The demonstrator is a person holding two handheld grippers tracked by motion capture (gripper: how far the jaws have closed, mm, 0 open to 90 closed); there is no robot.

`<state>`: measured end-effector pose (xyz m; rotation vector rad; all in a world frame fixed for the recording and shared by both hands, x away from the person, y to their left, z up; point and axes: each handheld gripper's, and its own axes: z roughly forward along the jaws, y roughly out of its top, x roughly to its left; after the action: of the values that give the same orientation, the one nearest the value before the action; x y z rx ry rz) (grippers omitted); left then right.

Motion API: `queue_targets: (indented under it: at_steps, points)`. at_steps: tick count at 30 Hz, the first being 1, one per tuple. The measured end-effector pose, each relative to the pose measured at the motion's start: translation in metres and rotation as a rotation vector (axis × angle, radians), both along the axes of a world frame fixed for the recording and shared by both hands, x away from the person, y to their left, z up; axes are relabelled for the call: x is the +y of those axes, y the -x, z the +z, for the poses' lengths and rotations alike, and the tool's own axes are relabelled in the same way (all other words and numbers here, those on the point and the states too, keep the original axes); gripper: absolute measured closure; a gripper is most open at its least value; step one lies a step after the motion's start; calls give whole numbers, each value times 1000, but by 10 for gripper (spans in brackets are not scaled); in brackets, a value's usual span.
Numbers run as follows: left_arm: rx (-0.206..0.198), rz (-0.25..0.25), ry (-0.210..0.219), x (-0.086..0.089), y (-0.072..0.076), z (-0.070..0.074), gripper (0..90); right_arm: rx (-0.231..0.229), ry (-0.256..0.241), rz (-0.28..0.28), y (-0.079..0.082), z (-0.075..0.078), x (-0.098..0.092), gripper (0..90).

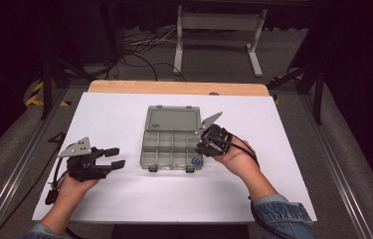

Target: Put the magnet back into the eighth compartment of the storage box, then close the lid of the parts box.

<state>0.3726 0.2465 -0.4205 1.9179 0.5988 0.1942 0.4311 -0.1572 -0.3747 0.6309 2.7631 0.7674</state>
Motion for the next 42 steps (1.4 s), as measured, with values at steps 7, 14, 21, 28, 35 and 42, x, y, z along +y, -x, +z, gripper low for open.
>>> queue_targets:
  at_steps: [7,14,21,28,35,42]
  points:
    - [19,17,-51,-4,-10,8,824,-28,-54,-38,2,6,-17,887]
    - [37,34,-114,-13,-27,16,895,-23,-87,-54,-7,6,-25,895]
    - [70,50,-151,-23,-51,25,895,-21,-99,-64,-22,5,-29,897]
    - [106,65,-178,-31,-71,26,895,-25,-98,-80,-34,6,-32,897]
    - [132,94,-214,-36,-93,24,895,-19,-105,-111,-50,4,-32,897]
    - [160,118,-230,-39,-109,22,895,-26,-102,-133,-66,3,-32,897]
